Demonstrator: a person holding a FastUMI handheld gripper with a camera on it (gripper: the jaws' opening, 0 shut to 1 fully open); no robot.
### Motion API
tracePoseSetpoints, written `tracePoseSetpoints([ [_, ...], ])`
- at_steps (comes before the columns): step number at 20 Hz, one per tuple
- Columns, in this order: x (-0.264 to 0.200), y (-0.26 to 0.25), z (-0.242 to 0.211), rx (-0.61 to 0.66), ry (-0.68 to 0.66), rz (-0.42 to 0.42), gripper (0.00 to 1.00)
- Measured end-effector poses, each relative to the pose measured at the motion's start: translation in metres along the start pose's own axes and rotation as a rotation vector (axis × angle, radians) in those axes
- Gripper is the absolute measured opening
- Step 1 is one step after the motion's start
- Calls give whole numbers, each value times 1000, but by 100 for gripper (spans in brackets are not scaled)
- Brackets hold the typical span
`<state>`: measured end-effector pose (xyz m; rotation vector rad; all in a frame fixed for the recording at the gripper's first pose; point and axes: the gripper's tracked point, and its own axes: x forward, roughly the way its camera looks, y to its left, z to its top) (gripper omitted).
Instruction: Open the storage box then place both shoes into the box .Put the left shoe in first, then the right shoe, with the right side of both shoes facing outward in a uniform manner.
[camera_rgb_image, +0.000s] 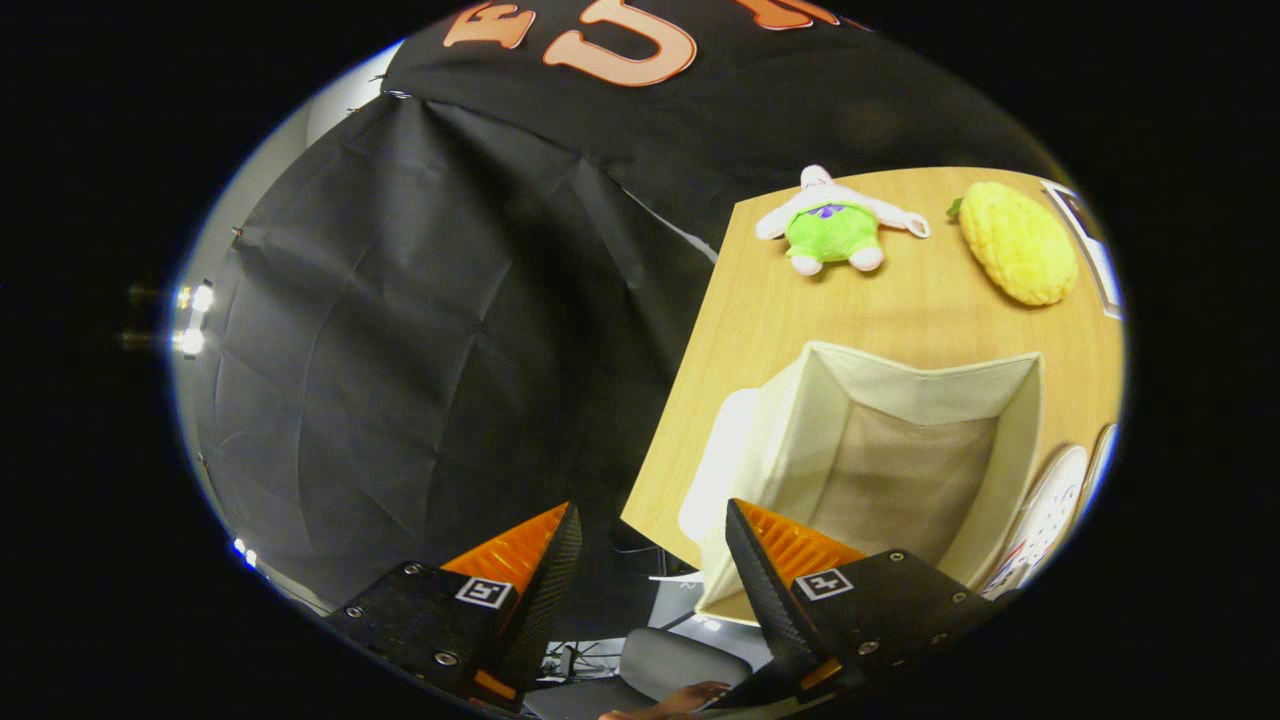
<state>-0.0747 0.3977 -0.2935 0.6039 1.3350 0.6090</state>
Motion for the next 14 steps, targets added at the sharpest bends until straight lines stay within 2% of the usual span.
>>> tracePoseSetpoints([
  [3, -33, -53, -4, -64, -41, -94, 91],
  [7, -70, -121, -32, -125, -62, -230, 93],
  [10, -89, -178, -52, -111, -69, -335, 94],
  [14, -104, -247, -88, -10, -50, -439, 94],
])
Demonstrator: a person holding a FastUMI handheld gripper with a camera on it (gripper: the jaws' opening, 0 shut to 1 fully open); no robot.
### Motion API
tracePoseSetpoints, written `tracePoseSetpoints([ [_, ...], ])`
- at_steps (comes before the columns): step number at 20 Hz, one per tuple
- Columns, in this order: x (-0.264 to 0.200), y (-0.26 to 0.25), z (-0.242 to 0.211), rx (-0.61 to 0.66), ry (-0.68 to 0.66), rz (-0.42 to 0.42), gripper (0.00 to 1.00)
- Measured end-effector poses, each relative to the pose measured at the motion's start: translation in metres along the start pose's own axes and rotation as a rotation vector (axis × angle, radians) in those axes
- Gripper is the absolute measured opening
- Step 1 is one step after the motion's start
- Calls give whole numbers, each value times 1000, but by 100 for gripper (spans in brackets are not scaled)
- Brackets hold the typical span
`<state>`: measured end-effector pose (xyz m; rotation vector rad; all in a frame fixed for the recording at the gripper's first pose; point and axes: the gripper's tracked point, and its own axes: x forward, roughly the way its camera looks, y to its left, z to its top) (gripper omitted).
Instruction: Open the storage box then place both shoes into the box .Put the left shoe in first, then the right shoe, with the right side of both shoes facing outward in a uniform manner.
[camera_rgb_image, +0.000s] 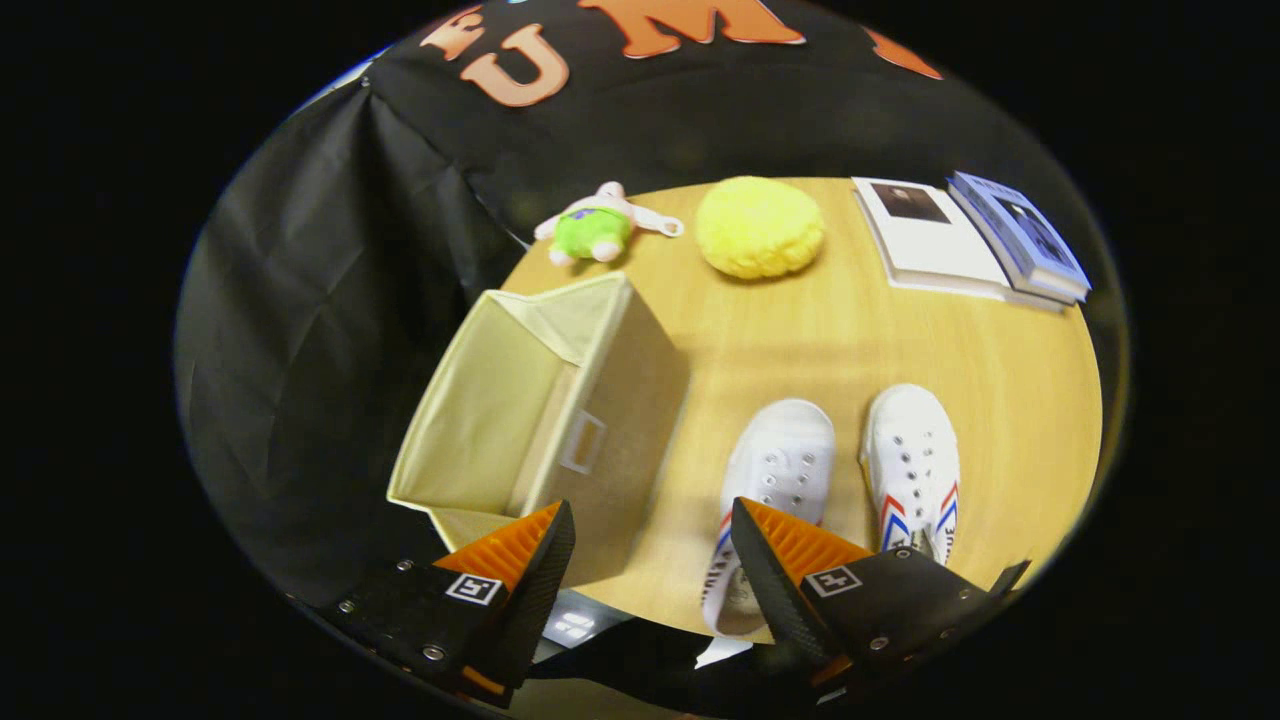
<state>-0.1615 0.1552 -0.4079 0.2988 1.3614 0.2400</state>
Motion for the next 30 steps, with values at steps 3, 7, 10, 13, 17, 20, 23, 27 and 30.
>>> tracePoseSetpoints([
  [3, 21, -49, -21, 4, 29, -100, 93],
  [7, 47, -72, -55, 22, 130, -121, 91],
  [10, 63, -80, -61, 23, 142, -132, 91],
  [13, 72, -73, -55, 55, 135, -94, 83],
  [17, 77, -67, -57, 94, 155, -61, 62],
  [20, 72, -73, -53, 127, 121, -44, 36],
  [23, 70, -73, -53, 221, 126, -32, 15],
  [27, 52, -55, -36, 307, 93, 47, 11],
  [30, 28, -35, -10, 321, 41, 107, 11],
])
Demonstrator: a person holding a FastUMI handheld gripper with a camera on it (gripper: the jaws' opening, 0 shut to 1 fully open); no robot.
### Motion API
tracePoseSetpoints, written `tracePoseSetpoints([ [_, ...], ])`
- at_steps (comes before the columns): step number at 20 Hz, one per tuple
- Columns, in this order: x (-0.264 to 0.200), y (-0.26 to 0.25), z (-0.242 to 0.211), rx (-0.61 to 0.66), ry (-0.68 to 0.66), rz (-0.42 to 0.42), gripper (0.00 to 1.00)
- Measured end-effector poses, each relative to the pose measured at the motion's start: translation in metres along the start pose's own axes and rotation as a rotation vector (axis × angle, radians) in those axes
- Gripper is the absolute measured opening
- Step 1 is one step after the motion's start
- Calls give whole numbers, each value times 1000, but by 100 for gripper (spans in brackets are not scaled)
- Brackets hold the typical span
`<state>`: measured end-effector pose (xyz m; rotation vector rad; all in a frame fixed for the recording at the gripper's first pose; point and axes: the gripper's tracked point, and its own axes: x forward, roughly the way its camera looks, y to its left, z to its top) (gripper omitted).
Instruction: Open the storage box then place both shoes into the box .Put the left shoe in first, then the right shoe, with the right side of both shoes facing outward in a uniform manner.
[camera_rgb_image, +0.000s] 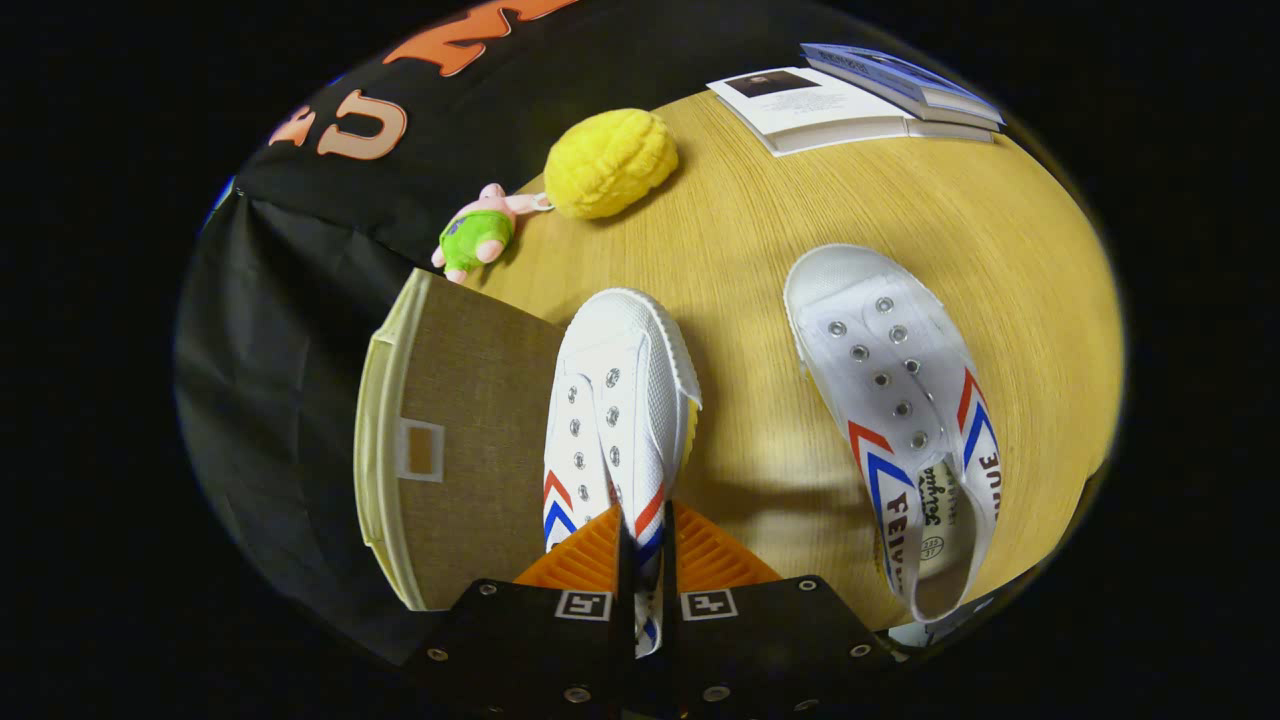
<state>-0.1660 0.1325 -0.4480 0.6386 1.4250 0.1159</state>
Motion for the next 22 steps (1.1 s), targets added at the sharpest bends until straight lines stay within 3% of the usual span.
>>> tracePoseSetpoints([
  [7, -57, 82, 51, -67, -117, 122, 11],
  [12, -62, 143, 60, -156, -132, 201, 11],
  [16, -27, 175, 51, -285, -109, 183, 11],
  [22, 16, 187, 19, -461, -21, 82, 11],
])
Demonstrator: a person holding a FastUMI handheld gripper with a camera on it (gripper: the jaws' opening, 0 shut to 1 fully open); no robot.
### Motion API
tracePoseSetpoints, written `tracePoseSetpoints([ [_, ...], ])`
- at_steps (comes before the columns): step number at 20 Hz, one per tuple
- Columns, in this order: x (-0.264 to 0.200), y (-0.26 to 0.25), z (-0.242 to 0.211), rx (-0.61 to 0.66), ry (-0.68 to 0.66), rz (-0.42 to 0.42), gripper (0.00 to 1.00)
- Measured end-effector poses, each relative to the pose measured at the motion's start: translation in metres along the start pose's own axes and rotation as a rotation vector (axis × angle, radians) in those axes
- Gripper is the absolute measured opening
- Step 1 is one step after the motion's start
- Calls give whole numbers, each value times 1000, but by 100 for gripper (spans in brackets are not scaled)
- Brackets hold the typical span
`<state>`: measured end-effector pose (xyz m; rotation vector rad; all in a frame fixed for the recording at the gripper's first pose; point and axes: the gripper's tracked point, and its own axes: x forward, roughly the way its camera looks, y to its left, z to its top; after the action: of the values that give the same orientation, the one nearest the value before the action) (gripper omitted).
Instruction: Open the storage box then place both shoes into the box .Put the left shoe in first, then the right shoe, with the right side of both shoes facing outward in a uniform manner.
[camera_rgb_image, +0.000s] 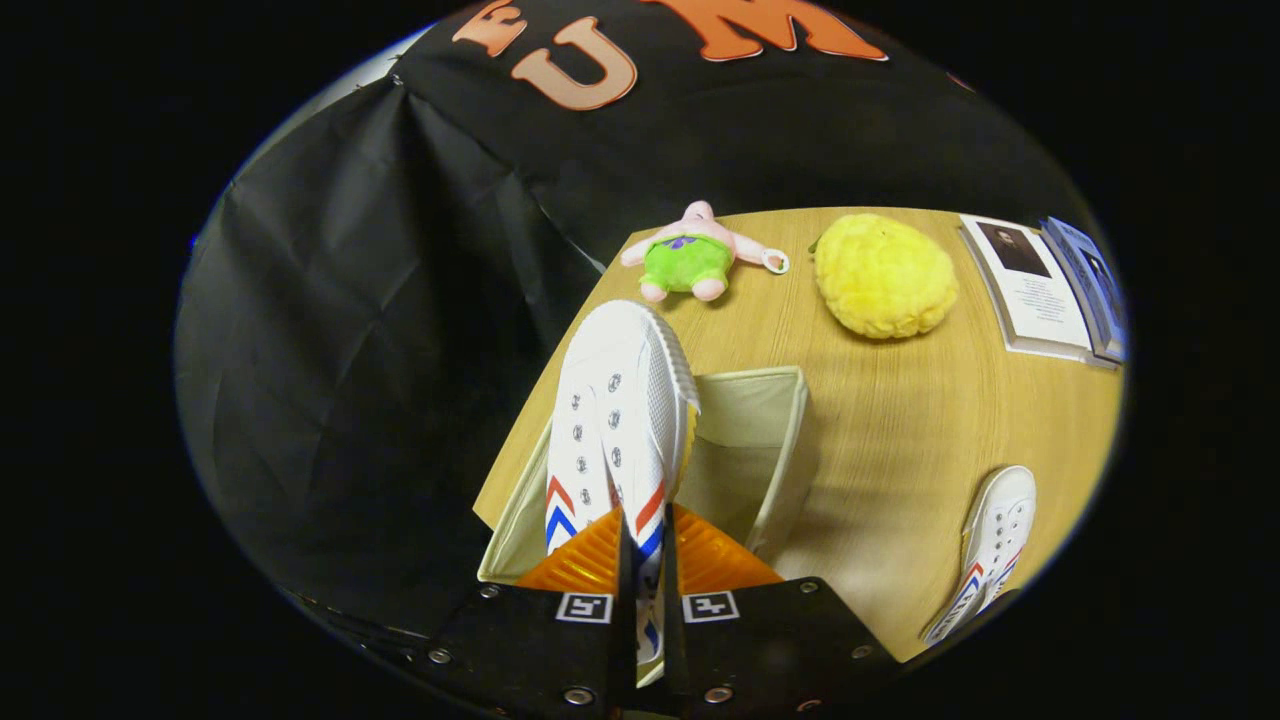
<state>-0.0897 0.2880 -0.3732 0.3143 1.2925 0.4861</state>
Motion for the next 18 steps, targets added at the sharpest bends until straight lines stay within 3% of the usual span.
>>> tracePoseSetpoints([
  [5, 17, -1, -23, -174, 85, -63, 13],
  [9, 14, 26, -7, -33, 37, 56, 25],
  [12, 0, 15, 5, 26, -2, 57, 33],
  [15, -18, -5, 7, 61, -43, 60, 55],
  [18, -36, -32, -2, 155, -66, 57, 65],
])
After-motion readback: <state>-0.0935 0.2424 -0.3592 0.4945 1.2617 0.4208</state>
